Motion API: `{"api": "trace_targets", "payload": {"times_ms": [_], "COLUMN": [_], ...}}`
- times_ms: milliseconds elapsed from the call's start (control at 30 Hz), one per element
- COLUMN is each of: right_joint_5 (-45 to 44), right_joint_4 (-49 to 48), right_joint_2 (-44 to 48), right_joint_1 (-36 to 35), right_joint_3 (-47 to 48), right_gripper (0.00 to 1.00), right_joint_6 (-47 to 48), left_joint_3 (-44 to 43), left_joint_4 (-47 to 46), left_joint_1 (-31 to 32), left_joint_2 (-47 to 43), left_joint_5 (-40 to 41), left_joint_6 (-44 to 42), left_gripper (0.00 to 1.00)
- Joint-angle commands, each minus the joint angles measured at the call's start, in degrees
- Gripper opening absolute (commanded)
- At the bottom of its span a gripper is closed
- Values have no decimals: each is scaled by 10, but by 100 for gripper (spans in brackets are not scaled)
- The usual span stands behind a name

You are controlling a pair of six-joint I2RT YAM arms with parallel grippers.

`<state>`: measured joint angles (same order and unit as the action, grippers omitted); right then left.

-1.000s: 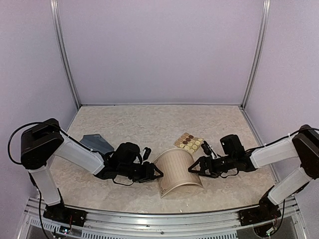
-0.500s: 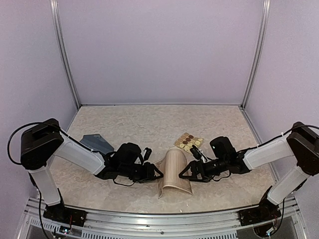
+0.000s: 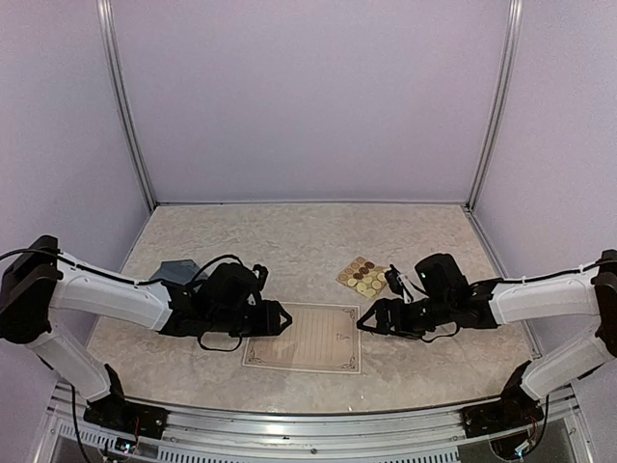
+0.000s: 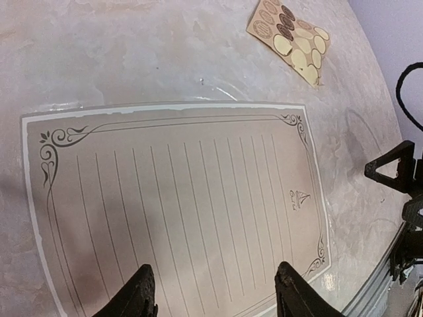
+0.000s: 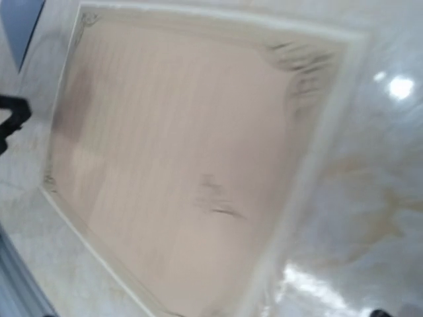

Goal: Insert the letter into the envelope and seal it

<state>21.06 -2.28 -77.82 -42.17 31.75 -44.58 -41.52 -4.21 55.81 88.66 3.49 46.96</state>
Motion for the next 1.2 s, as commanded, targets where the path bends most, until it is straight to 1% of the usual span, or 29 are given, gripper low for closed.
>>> {"api": "trace_targets", "payload": {"times_ms": [0,100,200,333,433,733,833,1000,1167], "right_joint_5": [-52,-42,-34,-12,-2,32,40,52,76], "right_joint_4": [72,75,60,37,31,29,32,40,52], "right_joint_2": [19,5,-22,-75,-122,-244,-270,-303,-332], "right_joint_1": [9,14,14,24,28,52,59,66,66], "right_joint_3": [27,45,60,90,124,227,251,275,290], "right_gripper": [99,100,99,91,86,72,68,66,65], "right_joint_6": [41,59,77,99,118,155,165,177,186], "left_joint_3": [-4,-3,7,-1,-11,-51,-54,-46,-39], "left_joint_4": [34,22,-14,-28,-37,-53,-54,-61,-63], "left_joint_1": [-1,-10,-19,-20,-21,-22,-24,-31,-33], "left_joint_2": [-4,12,29,52,68,110,120,136,149], "left_joint_5": [32,25,3,10,21,12,12,4,0], "left_joint_6": [-17,-15,-6,-10,-23,-58,-62,-60,-61], "left_gripper": [59,62,65,66,65,49,46,40,35]}}
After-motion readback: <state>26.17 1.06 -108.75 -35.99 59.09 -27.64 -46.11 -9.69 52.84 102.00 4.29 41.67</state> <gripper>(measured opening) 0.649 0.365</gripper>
